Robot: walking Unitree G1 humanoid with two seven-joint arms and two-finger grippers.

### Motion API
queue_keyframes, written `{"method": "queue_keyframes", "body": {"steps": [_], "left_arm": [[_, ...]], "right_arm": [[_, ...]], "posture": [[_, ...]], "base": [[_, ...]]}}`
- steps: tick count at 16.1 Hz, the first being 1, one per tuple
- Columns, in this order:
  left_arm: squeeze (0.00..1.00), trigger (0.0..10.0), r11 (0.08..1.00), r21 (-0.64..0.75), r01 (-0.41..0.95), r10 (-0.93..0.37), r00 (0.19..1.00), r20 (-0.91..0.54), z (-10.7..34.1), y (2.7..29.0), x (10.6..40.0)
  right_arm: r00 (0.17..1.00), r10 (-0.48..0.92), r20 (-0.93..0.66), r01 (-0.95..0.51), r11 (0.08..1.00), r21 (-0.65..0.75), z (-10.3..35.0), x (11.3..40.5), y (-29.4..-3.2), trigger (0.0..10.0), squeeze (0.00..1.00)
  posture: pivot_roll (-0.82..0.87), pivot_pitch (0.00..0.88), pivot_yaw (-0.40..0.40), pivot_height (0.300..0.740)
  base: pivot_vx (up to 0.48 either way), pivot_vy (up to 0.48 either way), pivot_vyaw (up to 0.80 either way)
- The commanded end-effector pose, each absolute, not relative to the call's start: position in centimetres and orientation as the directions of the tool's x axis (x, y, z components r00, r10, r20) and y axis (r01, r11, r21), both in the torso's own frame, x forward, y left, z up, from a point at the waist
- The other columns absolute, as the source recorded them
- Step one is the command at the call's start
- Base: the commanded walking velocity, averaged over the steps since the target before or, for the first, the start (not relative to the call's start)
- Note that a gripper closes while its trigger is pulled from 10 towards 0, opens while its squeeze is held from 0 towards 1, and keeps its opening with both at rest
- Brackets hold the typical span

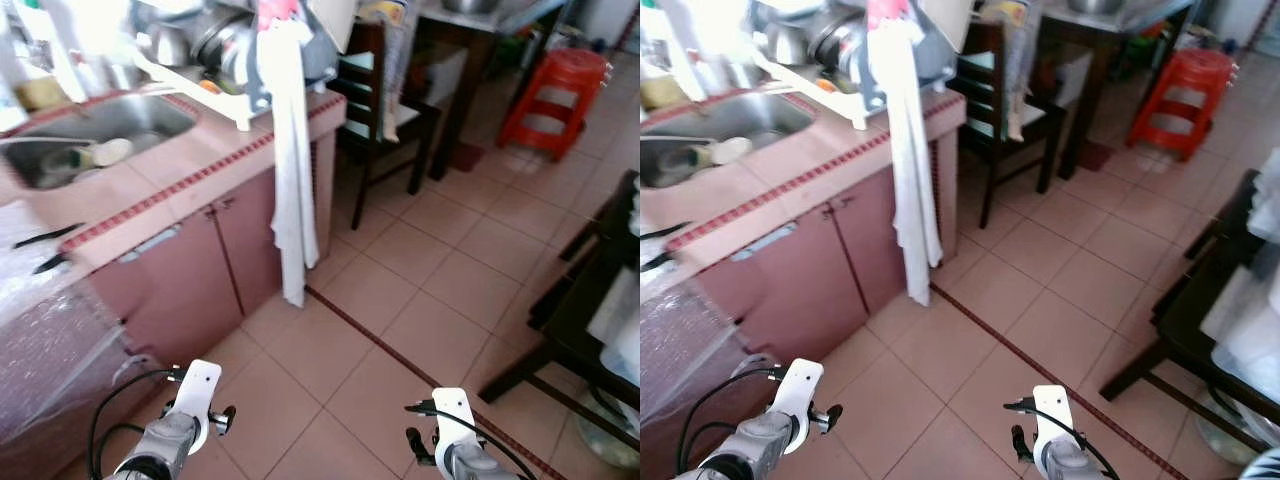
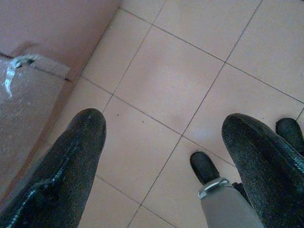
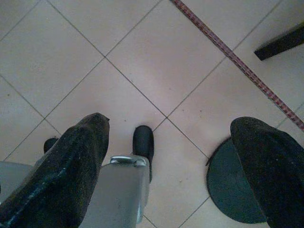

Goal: Kitchen organization

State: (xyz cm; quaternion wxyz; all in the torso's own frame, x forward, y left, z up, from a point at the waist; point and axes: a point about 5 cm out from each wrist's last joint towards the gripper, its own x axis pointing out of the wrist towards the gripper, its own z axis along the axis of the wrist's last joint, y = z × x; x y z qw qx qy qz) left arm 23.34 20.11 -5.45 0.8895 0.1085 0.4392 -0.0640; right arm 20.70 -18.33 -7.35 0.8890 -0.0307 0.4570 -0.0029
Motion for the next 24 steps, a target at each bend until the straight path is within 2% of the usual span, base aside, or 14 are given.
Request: {"method": "queue_keyframes", "body": {"steps": [1,5,18,22,24], "left_arm": [[0.0,10.0,0.964,0.149,0.221,-0.016,0.606,-0.796,-5.4,20.3,23.35],[0.0,10.0,0.962,0.151,0.226,-0.017,0.605,-0.796,-5.39,20.29,23.37],[0.0,10.0,0.951,0.164,0.263,-0.029,0.603,-0.797,-5.32,20.21,23.49],[0.0,10.0,0.952,0.167,0.256,-0.024,0.606,-0.795,-5.31,20.24,23.5],[0.0,10.0,0.952,0.169,0.254,-0.022,0.608,-0.793,-5.29,20.28,23.51]], "right_arm": [[0.574,-0.041,-0.817,-0.017,0.998,-0.062,-7.44,20.55,-18.39,10.0,0.0],[0.572,-0.041,-0.819,-0.018,0.998,-0.062,-7.49,20.45,-18.38,10.0,0.0],[0.567,-0.039,-0.823,-0.024,0.998,-0.064,-7.57,20.34,-18.27,10.0,0.0],[0.567,-0.039,-0.823,-0.023,0.998,-0.063,-7.59,20.31,-18.25,10.0,0.0],[0.568,-0.039,-0.822,-0.021,0.998,-0.063,-7.58,20.32,-18.26,10.0,0.0]], "posture": [[-0.06,0.035,0.028,0.74],[-0.06,0.034,0.029,0.74],[-0.06,0.032,0.03,0.74],[-0.06,0.034,0.029,0.74],[-0.06,0.034,0.03,0.74]], "base": [[0.0,0.0,-0.66],[0.0,0.0,-0.6],[0.21,0.0,0.0],[0.12,0.0,-0.69],[0.0,0.0,0.0]]}}
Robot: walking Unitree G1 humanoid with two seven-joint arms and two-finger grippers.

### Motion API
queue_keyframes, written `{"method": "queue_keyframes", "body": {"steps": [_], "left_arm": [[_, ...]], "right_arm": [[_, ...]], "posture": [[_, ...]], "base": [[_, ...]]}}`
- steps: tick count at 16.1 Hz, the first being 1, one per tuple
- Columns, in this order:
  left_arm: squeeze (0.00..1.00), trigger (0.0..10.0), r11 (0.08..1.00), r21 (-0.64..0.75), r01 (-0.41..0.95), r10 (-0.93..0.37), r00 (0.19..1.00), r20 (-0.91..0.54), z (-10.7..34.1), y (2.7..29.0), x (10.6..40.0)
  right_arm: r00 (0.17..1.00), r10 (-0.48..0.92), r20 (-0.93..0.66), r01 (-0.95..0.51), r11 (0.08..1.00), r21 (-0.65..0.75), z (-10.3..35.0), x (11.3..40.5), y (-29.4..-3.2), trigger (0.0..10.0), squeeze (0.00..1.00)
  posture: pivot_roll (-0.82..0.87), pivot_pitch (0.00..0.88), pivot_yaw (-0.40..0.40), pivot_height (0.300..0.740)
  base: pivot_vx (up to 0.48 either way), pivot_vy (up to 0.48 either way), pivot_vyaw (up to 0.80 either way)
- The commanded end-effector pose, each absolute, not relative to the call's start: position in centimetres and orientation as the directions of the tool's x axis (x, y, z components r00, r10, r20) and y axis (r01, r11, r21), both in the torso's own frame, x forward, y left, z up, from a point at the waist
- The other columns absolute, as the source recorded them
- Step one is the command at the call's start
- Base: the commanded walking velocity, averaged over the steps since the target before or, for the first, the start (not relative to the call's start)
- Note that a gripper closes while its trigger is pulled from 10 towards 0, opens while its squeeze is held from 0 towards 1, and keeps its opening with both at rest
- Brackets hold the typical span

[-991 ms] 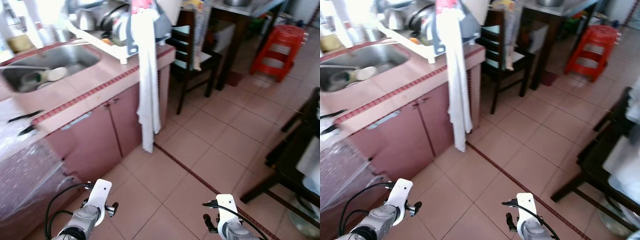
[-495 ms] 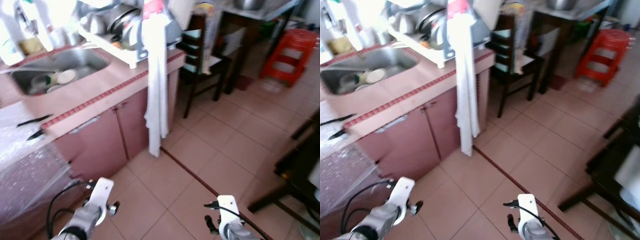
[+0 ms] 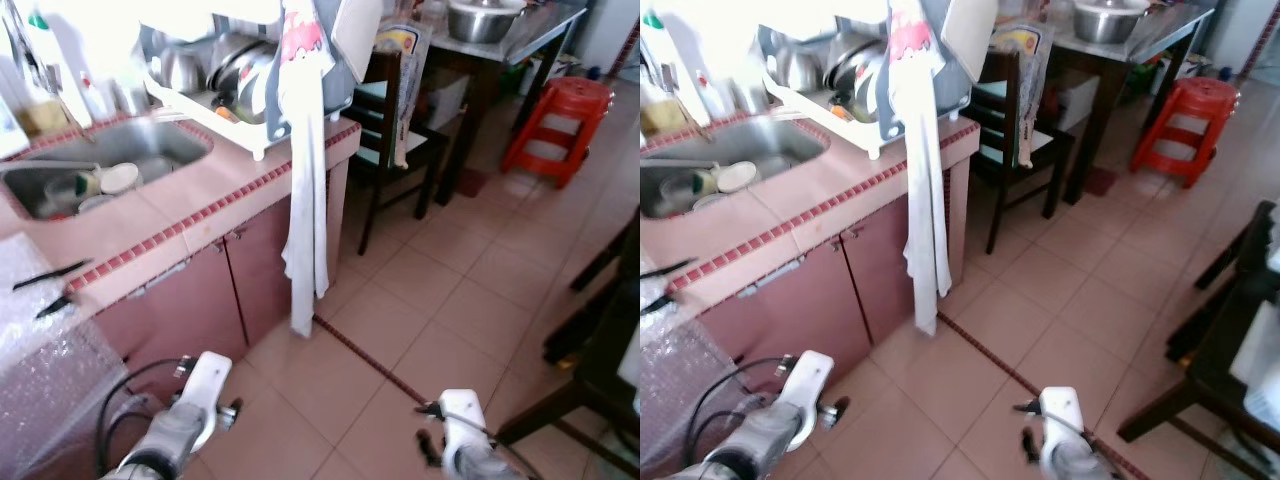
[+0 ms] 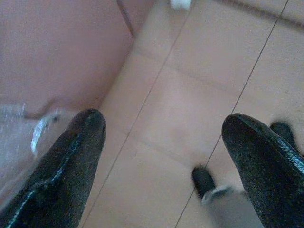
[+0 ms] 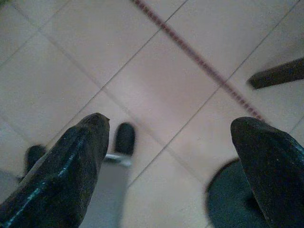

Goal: Kitchen organization

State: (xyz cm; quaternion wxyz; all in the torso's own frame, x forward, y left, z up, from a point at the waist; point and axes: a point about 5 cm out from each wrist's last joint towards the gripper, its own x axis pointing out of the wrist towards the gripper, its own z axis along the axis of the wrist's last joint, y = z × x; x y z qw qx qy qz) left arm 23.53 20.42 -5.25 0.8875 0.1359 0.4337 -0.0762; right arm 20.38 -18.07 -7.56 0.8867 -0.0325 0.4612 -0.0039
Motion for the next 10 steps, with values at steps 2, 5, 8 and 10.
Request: {"method": "queue_keyframes", "body": {"steps": [2,5,8,10], "left_arm": [[0.0,10.0,0.95,0.171,0.261,-0.024,0.608,-0.794,-5.28,20.28,23.53],[0.0,10.0,0.949,0.172,0.265,-0.026,0.608,-0.793,-5.27,20.25,23.55],[0.0,10.0,0.95,0.17,0.263,-0.026,0.608,-0.794,-5.29,20.24,23.52],[0.0,10.0,0.951,0.168,0.259,-0.026,0.608,-0.794,-5.3,20.24,23.51]], "right_arm": [[0.567,-0.04,-0.823,-0.021,0.998,-0.063,-7.58,20.31,-18.28,10.0,0.0],[0.567,-0.041,-0.823,-0.02,0.998,-0.064,-7.59,20.29,-18.3,10.0,0.0],[0.565,-0.043,-0.824,-0.02,0.998,-0.065,-7.62,20.24,-18.3,10.0,0.0],[0.565,-0.043,-0.824,-0.021,0.998,-0.067,-7.63,20.22,-18.32,10.0,0.0]], "posture": [[-0.06,0.033,0.033,0.74],[-0.06,0.034,0.035,0.74],[-0.06,0.035,0.032,0.74],[-0.06,0.035,0.033,0.74]], "base": [[0.0,0.0,0.0],[0.0,-0.186,0.0],[0.0,-0.335,0.0],[0.0,-0.317,0.0]]}}
